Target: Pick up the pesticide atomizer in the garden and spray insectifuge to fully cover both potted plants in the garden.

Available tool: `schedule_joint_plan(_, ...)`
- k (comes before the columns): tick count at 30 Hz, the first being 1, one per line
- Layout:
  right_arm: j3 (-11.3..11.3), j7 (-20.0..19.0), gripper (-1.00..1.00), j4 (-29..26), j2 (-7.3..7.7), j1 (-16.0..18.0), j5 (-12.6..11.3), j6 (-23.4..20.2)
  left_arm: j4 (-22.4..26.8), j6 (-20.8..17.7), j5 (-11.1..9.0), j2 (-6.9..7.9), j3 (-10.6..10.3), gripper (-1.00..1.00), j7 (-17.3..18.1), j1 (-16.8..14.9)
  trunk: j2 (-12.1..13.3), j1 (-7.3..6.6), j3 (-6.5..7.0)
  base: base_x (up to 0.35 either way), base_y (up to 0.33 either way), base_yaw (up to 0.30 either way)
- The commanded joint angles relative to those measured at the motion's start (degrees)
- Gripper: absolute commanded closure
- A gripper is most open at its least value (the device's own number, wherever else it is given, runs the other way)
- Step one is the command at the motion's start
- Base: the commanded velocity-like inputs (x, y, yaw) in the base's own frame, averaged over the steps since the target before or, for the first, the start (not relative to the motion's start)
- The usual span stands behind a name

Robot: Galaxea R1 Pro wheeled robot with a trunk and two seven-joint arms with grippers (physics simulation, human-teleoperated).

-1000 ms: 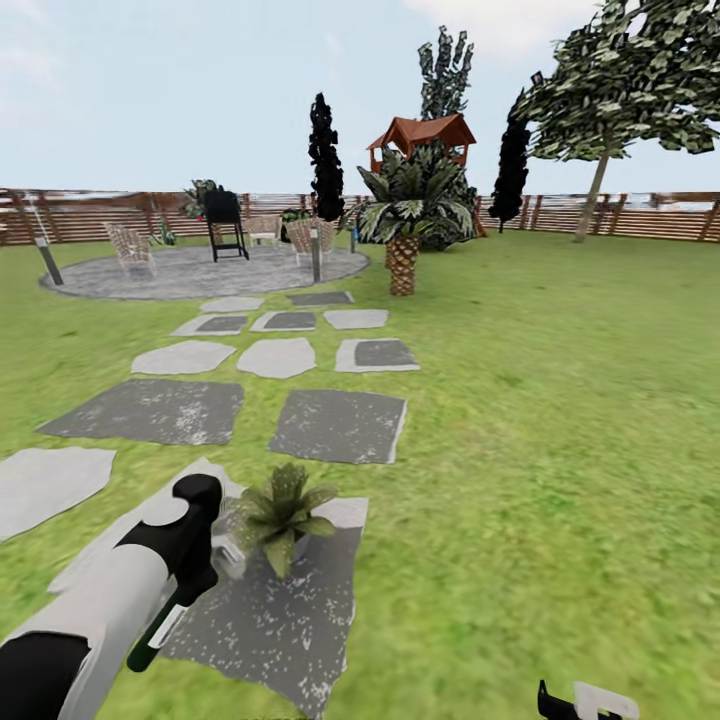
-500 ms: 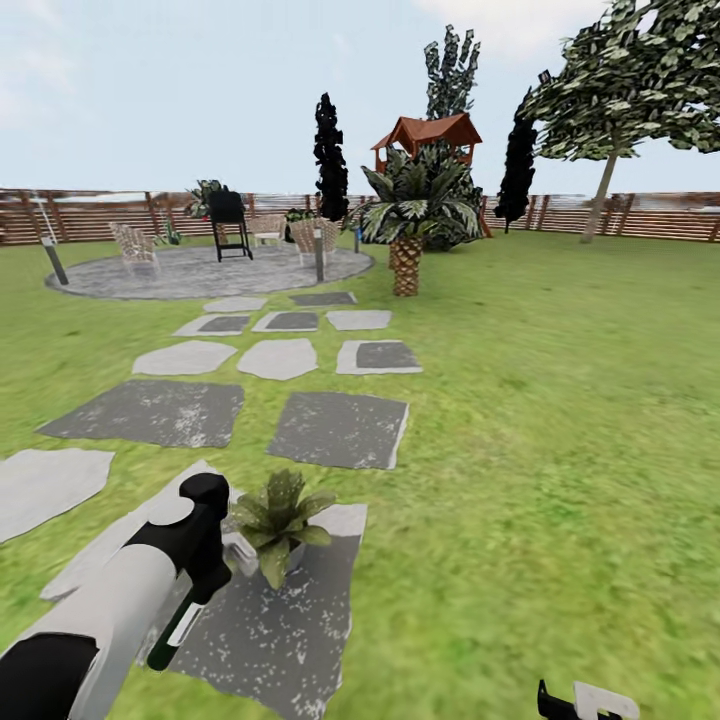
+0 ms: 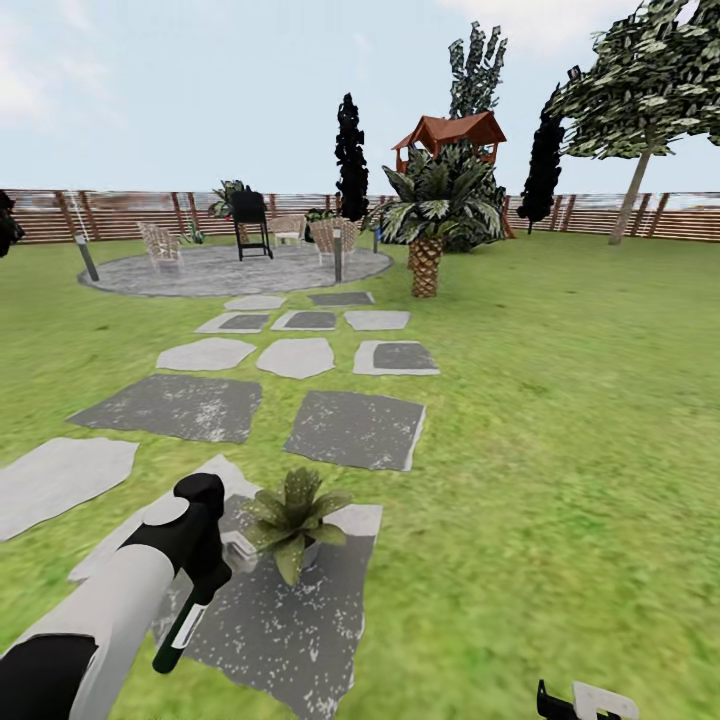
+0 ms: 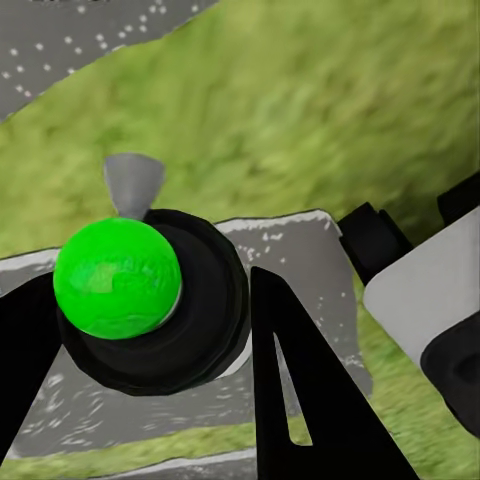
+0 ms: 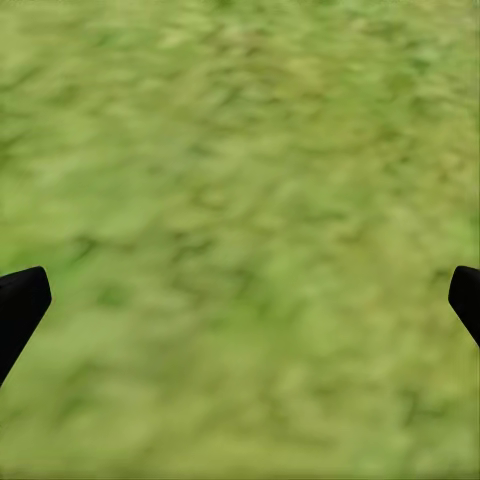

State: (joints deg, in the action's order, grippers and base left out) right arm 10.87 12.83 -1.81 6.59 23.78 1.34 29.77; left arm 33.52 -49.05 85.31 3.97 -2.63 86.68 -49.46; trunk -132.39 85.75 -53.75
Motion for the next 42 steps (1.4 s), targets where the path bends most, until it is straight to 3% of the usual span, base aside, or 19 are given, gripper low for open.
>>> schedule_joint_plan(1, 0.21, 0.05, -1.00, 0.05, 0.00, 0.04, 0.15, 0.20, 0.06, -0.57, 0.30, 0.02, -0.27, 1.00, 0.51, -0.02, -0.02, -0.01, -0.06, 0.089, -0.042, 0.001)
schedule_joint_plan(12, 0.20, 0.07, -1.00, 0.08, 0.00, 0.04, 0.15, 0.20, 0.30, -0.61, 0.36, 0.07, -0.23, 1.00, -0.07, -0.02, -0.02, -0.01, -0.06, 0.076, -0.230, 0.009)
schedule_joint_plan(19, 0.17, 0.09, -1.00, 0.11, -0.09, 0.04, 0.15, 0.20, 0.36, -0.61, 0.30, 0.11, -0.03, 1.00, -1.44, -0.02, -0.02, -0.01, -0.06, 0.000, -0.272, 0.238)
schedule_joint_plan(22, 0.18, 0.07, -1.00, 0.12, -0.09, 0.04, 0.15, 0.20, 0.39, -0.61, 0.38, 0.16, 3.53, 1.00, -2.28, -0.02, -0.02, -0.01, -0.06, 0.000, -0.244, 0.276)
schedule_joint_plan(25, 0.20, 0.09, -1.00, 0.09, -0.09, 0.04, 0.15, 0.20, -0.30, -0.61, 0.34, -0.02, 5.79, 1.00, -6.63, -0.02, -0.02, -0.01, -0.06, 0.093, -0.102, 0.277)
schedule_joint_plan(42, 0.21, 0.09, -1.00, 0.12, -0.09, 0.04, 0.15, 0.20, -0.23, -0.61, 0.82, -0.56, 6.01, 1.00, -8.15, -0.02, -0.02, -0.01, -0.06, 0.098, -0.068, 0.073)
